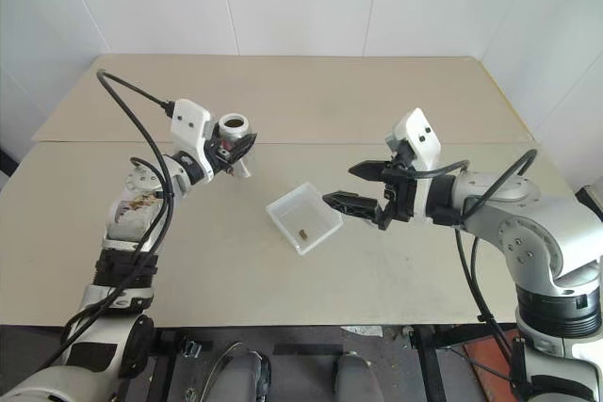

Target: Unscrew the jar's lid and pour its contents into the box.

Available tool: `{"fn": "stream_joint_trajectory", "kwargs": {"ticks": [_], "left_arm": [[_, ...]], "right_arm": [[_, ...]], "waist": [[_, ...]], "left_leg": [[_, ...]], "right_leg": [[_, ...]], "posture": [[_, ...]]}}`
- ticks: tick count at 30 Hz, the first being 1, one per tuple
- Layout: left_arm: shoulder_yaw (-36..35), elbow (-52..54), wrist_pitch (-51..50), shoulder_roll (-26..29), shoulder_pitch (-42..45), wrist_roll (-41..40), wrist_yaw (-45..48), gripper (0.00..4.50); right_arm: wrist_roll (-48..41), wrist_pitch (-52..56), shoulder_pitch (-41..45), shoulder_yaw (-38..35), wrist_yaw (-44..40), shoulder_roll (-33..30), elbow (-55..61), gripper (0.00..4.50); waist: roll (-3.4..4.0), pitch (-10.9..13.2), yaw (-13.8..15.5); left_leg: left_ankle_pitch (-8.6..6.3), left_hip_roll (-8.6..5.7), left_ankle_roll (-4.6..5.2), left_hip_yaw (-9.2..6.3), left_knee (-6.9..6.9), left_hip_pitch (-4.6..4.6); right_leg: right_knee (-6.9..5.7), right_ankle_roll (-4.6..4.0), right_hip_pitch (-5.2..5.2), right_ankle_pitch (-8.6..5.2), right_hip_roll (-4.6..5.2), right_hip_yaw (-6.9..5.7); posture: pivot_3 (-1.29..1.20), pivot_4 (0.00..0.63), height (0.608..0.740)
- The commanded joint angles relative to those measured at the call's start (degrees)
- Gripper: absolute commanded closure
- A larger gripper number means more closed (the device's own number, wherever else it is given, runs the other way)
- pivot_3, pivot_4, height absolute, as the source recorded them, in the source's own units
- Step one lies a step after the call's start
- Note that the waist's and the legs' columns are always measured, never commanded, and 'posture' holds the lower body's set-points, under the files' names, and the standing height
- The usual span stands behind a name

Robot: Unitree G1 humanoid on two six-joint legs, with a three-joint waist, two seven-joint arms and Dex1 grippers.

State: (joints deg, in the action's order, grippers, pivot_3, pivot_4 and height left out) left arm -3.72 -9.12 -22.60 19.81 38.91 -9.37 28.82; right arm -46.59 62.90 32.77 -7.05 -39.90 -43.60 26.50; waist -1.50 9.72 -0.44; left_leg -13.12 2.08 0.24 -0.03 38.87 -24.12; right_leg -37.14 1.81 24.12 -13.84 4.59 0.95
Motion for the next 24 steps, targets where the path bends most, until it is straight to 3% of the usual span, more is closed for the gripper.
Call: {"fn": "stream_joint_trajectory", "kwargs": {"ticks": [1,14,20,24], "left_arm": [[-2.2,-0.6,0.0,-0.4,-1.6,-2.8,0.4,2.07],[-0.5,-3.6,6.1,-1.0,-6.3,-2.2,2.5,2.07],[-0.5,3.3,5.5,1.1,-10.7,-3.3,4.4,0.04],[-0.5,10.0,3.0,3.5,-15.0,-3.9,5.7,0.01]], "right_arm": [[0.9,-2.7,-0.2,-0.4,-0.7,-1.1,0.7,0.05],[2.1,-3.6,-1.2,-0.2,-1.5,-1.6,0.9,0.05],[2.4,-3.7,-1.2,0.0,-1.7,-1.7,1.2,0.0],[2.8,-3.9,-1.3,0.3,-1.8,-1.9,1.1,0.0]], "waist": [[0.0,0.0,-0.1],[0.0,0.0,0.1],[0.0,0.0,-0.2],[0.01,0.0,-0.2]], "left_leg": [[0.0,0.0,0.0,0.0,-0.01,0.0],[0.0,0.0,0.0,0.0,-0.01,0.02],[0.0,0.01,0.0,0.01,-0.04,0.09],[0.0,0.02,0.0,0.01,-0.04,0.08]], "right_leg": [[0.0,0.0,0.0,0.0,0.0,0.0],[0.02,0.0,-0.03,0.0,0.01,0.01],[0.02,-0.01,-0.06,0.0,0.0,0.04],[0.02,-0.01,-0.05,0.0,-0.01,0.04]], "posture": [[0.0,0.15,0.74],[0.0,0.15,0.74],[0.0,0.15,0.74],[0.0,0.15,0.74]]}}
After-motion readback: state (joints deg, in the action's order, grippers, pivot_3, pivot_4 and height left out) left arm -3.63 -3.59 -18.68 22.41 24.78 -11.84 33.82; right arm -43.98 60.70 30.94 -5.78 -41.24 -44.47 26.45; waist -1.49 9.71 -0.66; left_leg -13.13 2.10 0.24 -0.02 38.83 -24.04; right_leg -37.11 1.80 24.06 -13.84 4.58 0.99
